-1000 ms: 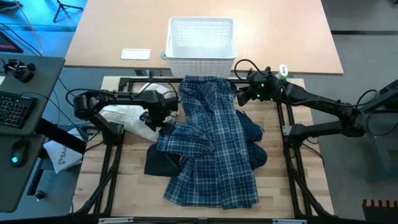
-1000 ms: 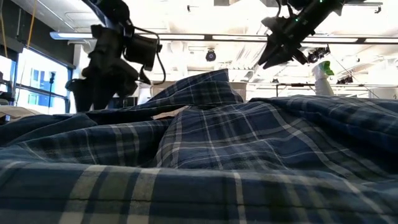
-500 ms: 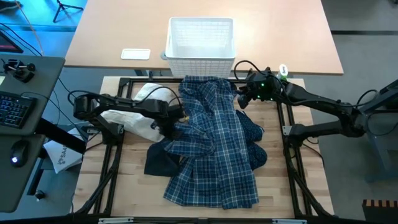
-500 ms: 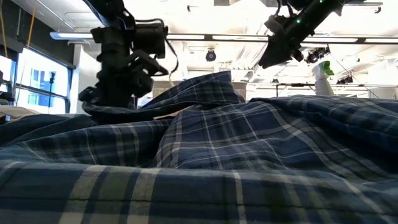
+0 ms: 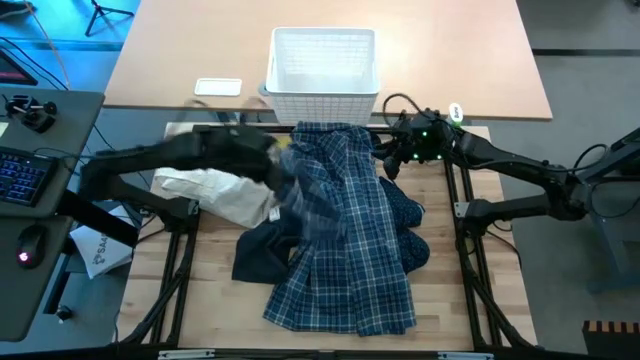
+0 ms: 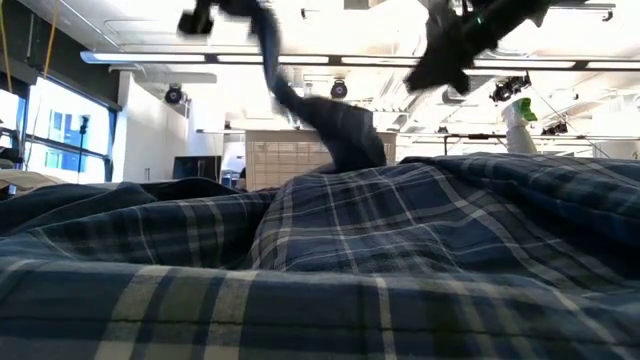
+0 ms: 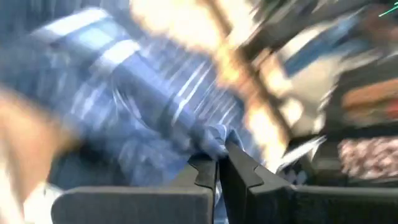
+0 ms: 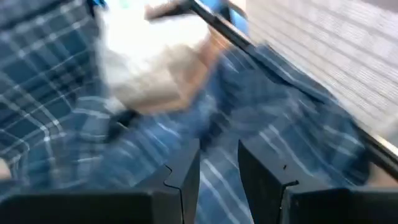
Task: Fold laundry
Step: Fold the blue plaid flannel shirt
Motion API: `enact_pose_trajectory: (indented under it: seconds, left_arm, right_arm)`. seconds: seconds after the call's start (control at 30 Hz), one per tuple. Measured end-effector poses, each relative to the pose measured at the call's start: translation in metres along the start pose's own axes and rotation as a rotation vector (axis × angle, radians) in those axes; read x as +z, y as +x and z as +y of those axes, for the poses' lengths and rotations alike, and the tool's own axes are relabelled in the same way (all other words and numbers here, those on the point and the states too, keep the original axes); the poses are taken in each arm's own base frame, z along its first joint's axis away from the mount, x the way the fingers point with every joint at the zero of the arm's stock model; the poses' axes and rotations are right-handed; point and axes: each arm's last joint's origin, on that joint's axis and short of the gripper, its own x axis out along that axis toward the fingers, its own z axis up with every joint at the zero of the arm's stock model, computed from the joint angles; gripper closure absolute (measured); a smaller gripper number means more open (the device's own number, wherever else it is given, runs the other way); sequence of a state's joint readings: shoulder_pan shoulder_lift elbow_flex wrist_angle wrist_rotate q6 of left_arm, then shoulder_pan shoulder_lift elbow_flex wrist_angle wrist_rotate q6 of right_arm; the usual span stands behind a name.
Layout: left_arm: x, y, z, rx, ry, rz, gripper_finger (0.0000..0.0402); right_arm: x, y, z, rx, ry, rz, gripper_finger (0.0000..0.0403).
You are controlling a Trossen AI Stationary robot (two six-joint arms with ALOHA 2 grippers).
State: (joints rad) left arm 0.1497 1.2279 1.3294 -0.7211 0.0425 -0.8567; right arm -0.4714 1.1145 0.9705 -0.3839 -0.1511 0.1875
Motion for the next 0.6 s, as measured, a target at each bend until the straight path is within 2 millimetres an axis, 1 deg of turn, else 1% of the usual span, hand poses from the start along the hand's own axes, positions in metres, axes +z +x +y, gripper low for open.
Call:
enact_pose_trajectory:
  seconds: [0.07,0.17,0.23,0.33,0.4,0.47,0.53,0.6]
  left_arm:
    - [0.009,-0.030,-0.014,-0.079,0.067,-0.147,0.0401]
    - [0.019,-0.067,-0.029,-0.186,0.168,-0.335,0.0401]
    - [0.021,-0.091,-0.038,-0.264,0.247,-0.424,0.0401]
    - [0.020,-0.131,-0.048,-0.349,0.375,-0.517,0.0401]
    - [0.017,-0.159,-0.050,-0.397,0.432,-0.561,0.0401]
    - [0.014,-0.183,-0.049,-0.434,0.490,-0.604,0.0401]
    - [0.012,-0.202,-0.046,-0.448,0.536,-0.651,0.0401]
    - [0.011,-0.216,-0.042,-0.445,0.545,-0.701,0.0401]
  right_arm:
    - [0.016,-0.005,0.009,0.081,0.009,-0.101,0.0299]
    - [0.045,-0.018,0.028,0.186,0.022,-0.271,0.0299]
    - [0.064,-0.028,0.041,0.234,0.035,-0.380,0.0296]
    - [0.085,-0.040,0.060,0.254,0.038,-0.481,0.0280]
    - [0.094,-0.045,0.072,0.239,0.043,-0.507,0.0264]
    - [0.098,-0.046,0.083,0.225,0.048,-0.504,0.0246]
    - [0.099,-0.044,0.091,0.204,0.055,-0.490,0.0228]
    - [0.096,-0.038,0.100,0.196,0.080,-0.461,0.0213]
